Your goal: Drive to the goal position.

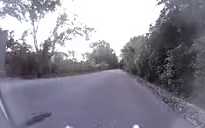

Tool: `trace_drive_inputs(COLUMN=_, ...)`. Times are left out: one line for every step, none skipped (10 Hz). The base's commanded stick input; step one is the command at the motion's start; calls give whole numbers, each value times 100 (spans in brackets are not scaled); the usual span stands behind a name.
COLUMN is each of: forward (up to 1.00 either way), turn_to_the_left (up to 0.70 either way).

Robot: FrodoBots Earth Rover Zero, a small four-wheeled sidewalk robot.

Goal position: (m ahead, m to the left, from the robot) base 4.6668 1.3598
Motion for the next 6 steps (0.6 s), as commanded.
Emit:
trace_drive_inputs(forward=70, turn_to_the_left=0)
trace_drive_inputs(forward=70, turn_to_the_left=0)
trace_drive_inputs(forward=70, turn_to_the_left=0)
trace_drive_inputs(forward=70, turn_to_the_left=0)
trace_drive_inputs(forward=70, turn_to_the_left=0)
trace_drive_inputs(forward=70, turn_to_the_left=0)
